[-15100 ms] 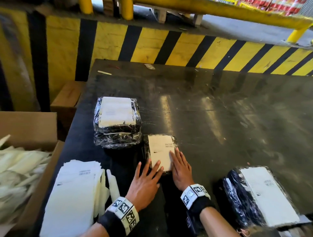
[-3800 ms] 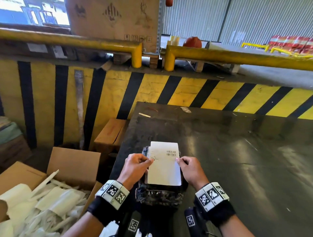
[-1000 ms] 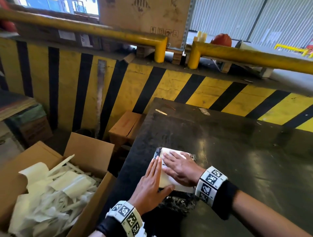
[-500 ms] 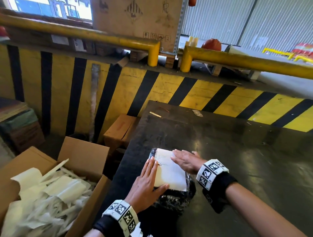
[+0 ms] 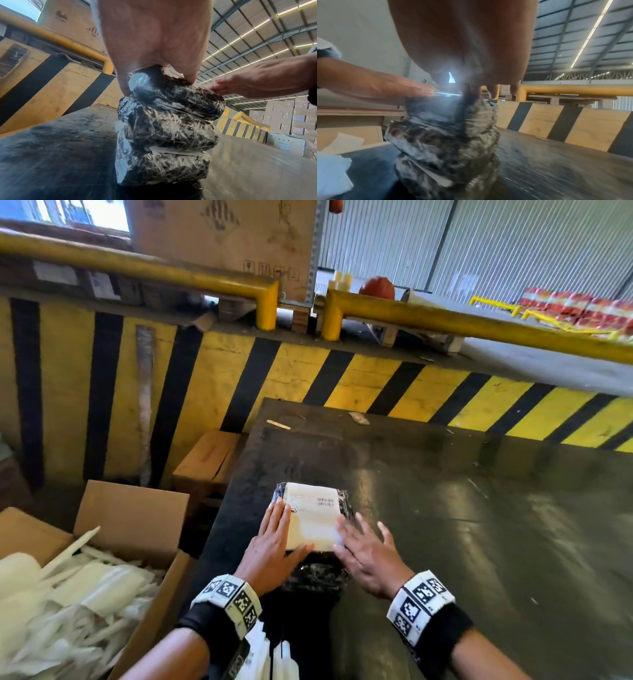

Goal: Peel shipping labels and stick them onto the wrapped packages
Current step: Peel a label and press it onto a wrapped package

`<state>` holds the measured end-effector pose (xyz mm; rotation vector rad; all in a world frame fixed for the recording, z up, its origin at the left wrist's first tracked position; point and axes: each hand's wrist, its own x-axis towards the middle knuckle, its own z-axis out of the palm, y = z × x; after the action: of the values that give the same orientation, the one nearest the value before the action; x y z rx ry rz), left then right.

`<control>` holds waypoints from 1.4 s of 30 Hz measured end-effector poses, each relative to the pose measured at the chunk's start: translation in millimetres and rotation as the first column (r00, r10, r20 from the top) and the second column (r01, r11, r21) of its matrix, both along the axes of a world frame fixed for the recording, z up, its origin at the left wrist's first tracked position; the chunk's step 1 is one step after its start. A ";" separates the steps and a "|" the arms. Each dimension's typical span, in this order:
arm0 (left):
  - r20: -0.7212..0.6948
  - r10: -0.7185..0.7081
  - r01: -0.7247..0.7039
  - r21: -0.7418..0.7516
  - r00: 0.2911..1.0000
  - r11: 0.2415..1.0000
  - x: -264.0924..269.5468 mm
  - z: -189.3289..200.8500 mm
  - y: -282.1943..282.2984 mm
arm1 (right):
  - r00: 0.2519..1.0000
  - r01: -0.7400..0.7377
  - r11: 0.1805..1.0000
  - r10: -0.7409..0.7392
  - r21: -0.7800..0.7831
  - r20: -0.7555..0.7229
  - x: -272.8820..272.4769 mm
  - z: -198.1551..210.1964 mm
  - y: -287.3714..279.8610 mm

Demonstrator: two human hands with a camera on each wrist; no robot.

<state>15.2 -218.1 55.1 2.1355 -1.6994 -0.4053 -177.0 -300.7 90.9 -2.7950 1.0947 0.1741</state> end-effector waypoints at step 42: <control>0.410 -0.284 0.365 -0.134 0.867 0.921 -1.7 3.2 0.3 | 0.839 0.266 0.962 -0.259 0.054 0.478 38.9 -44.8 -8.4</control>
<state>13.5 -217.8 58.3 1.8596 -2.2256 0.1188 -138.1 -309.1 46.1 -2.4465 1.3142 -0.5345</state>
